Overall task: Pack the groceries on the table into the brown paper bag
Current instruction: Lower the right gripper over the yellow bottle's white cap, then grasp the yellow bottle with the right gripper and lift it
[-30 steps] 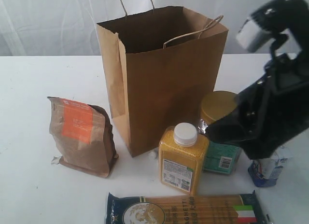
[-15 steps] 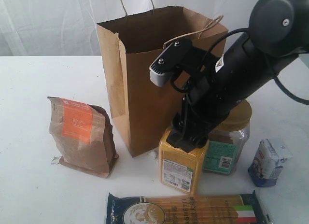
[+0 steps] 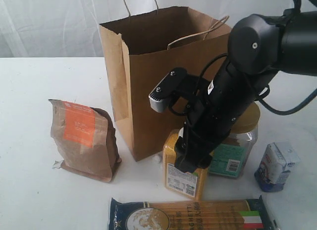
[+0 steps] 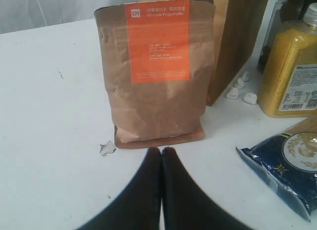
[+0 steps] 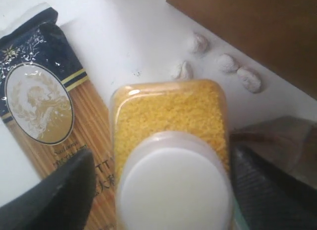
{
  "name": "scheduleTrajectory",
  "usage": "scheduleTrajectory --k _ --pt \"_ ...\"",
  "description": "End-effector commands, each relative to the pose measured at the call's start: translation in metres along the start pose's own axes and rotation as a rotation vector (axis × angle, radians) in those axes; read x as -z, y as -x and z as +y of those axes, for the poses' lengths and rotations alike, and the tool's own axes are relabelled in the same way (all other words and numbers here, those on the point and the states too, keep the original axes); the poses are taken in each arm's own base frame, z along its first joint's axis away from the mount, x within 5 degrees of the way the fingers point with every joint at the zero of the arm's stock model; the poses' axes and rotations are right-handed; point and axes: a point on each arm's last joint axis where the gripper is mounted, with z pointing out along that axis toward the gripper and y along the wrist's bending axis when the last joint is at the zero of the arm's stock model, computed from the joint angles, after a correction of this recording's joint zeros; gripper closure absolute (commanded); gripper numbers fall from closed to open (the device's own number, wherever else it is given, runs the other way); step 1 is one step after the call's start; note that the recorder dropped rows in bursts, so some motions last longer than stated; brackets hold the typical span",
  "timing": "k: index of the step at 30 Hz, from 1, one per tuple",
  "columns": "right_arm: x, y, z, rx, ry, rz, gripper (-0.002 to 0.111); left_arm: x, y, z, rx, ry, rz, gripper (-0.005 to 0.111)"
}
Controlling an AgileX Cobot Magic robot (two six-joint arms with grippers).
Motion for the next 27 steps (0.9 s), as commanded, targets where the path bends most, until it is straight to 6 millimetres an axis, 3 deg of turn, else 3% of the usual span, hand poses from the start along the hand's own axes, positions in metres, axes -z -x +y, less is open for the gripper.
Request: scheduleTrajectory --k 1,8,10,14,15,16,22,27 --pt "-0.005 0.000 0.000 0.008 0.016 0.024 0.038 0.000 -0.001 0.000 0.002 0.003 -0.002 0.107" --pt "-0.017 -0.002 -0.001 -0.003 0.046 0.060 0.055 0.000 -0.001 0.000 0.002 0.003 -0.002 0.107" --pt "-0.016 0.000 -0.001 -0.013 0.050 0.047 0.065 0.000 -0.001 0.000 0.002 0.003 -0.002 0.107" --pt "-0.007 0.002 0.003 -0.034 0.065 0.004 0.097 0.000 -0.001 0.000 0.002 0.003 -0.002 0.107" --pt "-0.001 0.002 0.005 -0.033 0.056 -0.014 0.106 0.000 -0.001 0.000 0.002 0.003 -0.002 0.107" --pt "0.004 0.003 0.005 -0.039 0.046 -0.030 0.108 0.000 -0.001 0.000 0.002 0.003 -0.002 0.107" --pt "0.055 -0.003 0.020 -0.123 0.003 -0.137 0.108 0.000 -0.001 0.000 0.002 0.003 -0.002 0.107" --pt "0.101 -0.019 0.040 -0.124 -0.023 -0.204 0.108 0.000 -0.001 0.000 0.002 0.003 -0.002 0.107"
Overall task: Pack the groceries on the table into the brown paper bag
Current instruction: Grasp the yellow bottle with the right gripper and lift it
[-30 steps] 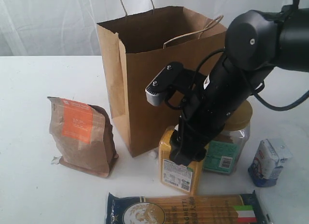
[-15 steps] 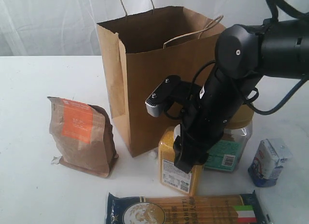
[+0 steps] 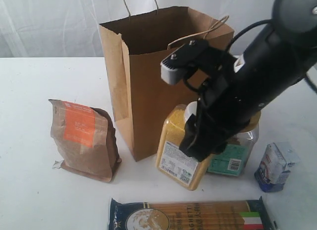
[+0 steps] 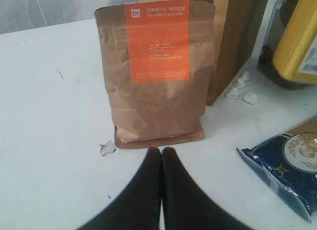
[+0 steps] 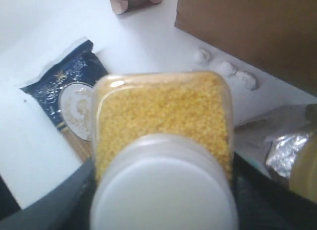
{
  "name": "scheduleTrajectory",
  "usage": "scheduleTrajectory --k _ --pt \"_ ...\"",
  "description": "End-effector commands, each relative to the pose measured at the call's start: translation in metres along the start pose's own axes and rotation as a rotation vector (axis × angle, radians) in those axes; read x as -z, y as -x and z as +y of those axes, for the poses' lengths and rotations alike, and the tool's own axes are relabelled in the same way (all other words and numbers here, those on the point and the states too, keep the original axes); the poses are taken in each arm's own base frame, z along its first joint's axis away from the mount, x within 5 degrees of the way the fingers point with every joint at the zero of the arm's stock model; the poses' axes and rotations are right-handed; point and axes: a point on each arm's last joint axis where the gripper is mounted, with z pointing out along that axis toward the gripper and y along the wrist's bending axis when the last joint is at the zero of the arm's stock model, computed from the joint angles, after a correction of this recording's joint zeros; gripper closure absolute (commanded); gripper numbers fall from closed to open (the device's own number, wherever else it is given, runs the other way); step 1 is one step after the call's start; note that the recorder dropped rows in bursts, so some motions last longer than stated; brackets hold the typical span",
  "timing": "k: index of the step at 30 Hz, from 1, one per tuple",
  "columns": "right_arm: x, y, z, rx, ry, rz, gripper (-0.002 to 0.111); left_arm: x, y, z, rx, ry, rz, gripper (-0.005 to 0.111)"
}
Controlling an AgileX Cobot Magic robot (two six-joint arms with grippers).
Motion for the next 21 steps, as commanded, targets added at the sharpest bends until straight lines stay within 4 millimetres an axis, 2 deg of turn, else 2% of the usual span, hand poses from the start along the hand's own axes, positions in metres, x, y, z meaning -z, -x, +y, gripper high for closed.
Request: scheduleTrajectory --k 1,7,13,17,21 --pt "0.046 -0.010 0.017 -0.019 -0.021 -0.088 0.108 0.000 -0.001 0.000 0.004 0.003 -0.002 0.107" --pt "0.098 -0.033 0.030 -0.027 -0.169 -0.195 0.108 0.000 -0.001 0.000 0.004 0.003 -0.002 0.107" --pt "0.127 -0.053 0.023 -0.106 -0.395 -0.220 0.108 0.000 -0.001 0.000 0.004 0.003 -0.002 0.107" --pt "0.140 -0.055 0.019 -0.118 -0.489 -0.253 0.108 0.000 -0.001 0.000 0.004 0.003 -0.002 0.107" --pt "0.159 -0.049 0.016 -0.103 -0.576 -0.324 0.108 0.000 -0.001 0.000 0.004 0.003 -0.002 0.107"
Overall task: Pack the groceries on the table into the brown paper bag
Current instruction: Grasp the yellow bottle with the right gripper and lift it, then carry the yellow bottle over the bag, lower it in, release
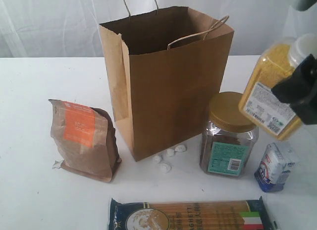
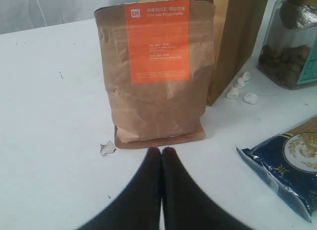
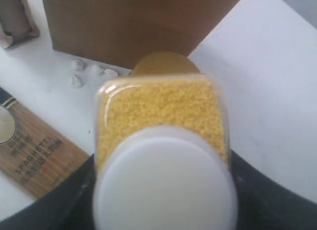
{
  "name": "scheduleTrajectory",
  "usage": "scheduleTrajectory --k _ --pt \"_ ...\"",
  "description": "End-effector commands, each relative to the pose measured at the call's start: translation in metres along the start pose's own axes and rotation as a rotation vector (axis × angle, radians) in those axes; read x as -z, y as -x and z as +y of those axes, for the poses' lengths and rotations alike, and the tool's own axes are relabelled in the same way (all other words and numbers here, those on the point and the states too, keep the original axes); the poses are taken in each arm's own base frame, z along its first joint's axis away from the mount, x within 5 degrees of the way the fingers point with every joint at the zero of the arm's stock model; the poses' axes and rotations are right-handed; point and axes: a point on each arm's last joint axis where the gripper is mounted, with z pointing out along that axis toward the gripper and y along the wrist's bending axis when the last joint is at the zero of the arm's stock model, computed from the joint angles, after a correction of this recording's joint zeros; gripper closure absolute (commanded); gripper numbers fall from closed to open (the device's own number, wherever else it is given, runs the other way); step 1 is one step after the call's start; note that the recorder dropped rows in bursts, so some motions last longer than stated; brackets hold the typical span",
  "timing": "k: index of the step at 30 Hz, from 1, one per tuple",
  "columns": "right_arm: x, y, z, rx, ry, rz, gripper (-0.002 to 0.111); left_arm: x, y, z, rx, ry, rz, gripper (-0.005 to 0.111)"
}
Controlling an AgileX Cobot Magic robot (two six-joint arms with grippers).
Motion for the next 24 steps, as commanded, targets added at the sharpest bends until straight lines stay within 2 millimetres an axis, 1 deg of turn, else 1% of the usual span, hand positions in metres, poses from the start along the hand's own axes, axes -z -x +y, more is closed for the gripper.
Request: scheduleTrajectory --k 1,4,6,10,12,17,21,24 --pt "0.024 0.018 -0.016 0.004 -0.132 -0.177 0.108 0.000 -0.001 0.000 0.006 0.003 -0.002 0.107" --pt "0.037 0.032 -0.025 0.003 -0.200 -0.290 0.108 0.000 -0.001 0.000 0.006 0.003 -0.002 0.107" --pt "0.043 0.039 -0.030 0.006 -0.238 -0.352 0.108 0.000 -0.001 0.000 0.006 0.003 -0.002 0.107" --pt "0.046 0.056 -0.042 -0.008 -0.297 -0.476 0.108 0.000 -0.001 0.000 0.006 0.003 -0.002 0.107" --pt "0.045 0.064 -0.047 -0.019 -0.315 -0.524 0.108 0.000 -0.001 0.000 0.006 0.003 -0.002 0.107" --pt "0.032 0.084 -0.059 -0.071 -0.315 -0.630 0.108 0.000 -0.001 0.000 0.006 0.003 -0.002 0.107" --pt "0.021 0.098 -0.064 -0.102 -0.297 -0.707 0.108 0.000 -0.001 0.000 0.006 0.003 -0.002 0.107" --pt "0.008 0.109 -0.065 -0.091 -0.290 -0.764 0.108 0.000 -0.001 0.000 0.006 0.003 -0.002 0.107"
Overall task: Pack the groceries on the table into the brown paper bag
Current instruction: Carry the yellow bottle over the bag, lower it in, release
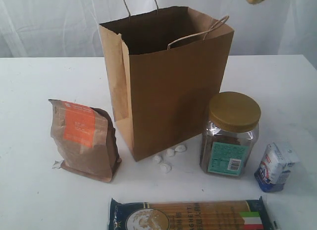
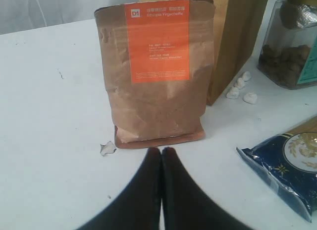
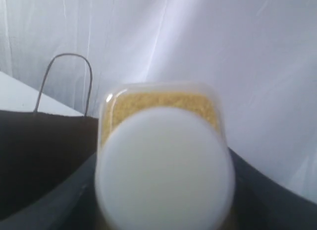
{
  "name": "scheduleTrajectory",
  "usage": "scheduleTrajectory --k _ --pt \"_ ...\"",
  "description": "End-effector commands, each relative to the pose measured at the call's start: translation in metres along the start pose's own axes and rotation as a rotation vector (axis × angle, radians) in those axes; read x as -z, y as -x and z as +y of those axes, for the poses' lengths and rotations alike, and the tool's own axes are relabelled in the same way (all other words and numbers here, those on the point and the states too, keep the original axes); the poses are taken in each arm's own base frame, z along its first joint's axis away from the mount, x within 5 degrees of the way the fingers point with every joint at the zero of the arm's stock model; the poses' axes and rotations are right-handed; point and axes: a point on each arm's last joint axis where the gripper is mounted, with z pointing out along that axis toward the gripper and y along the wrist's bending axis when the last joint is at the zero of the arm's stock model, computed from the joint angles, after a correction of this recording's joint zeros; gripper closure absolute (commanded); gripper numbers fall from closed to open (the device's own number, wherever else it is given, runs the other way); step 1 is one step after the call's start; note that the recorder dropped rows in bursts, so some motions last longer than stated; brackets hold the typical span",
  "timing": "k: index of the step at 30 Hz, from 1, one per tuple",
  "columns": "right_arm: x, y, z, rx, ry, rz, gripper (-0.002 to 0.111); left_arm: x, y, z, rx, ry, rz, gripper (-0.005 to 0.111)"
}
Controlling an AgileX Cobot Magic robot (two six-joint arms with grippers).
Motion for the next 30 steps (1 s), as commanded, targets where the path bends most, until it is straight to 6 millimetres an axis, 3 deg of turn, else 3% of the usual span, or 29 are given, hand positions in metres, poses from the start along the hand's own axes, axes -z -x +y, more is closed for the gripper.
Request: scheduleTrajectory --k 1,7,19,30 --pt "-0.014 0.020 -0.002 0.000 -0.020 -0.210 0.108 0.000 -0.001 0.000 0.006 0.003 -0.002 0.107" --pt "-0.045 0.011 0.007 -0.058 0.021 -0.185 0.108 0.000 -0.001 0.000 0.006 0.003 -0.002 0.107" --pt "-0.079 -0.002 0.040 0.019 0.115 -0.127 0.108 0.000 -0.001 0.000 0.006 0.003 -0.002 0.107" --pt "-0.118 -0.024 0.053 0.025 0.136 -0.072 0.108 0.000 -0.001 0.000 0.006 0.003 -0.002 0.107"
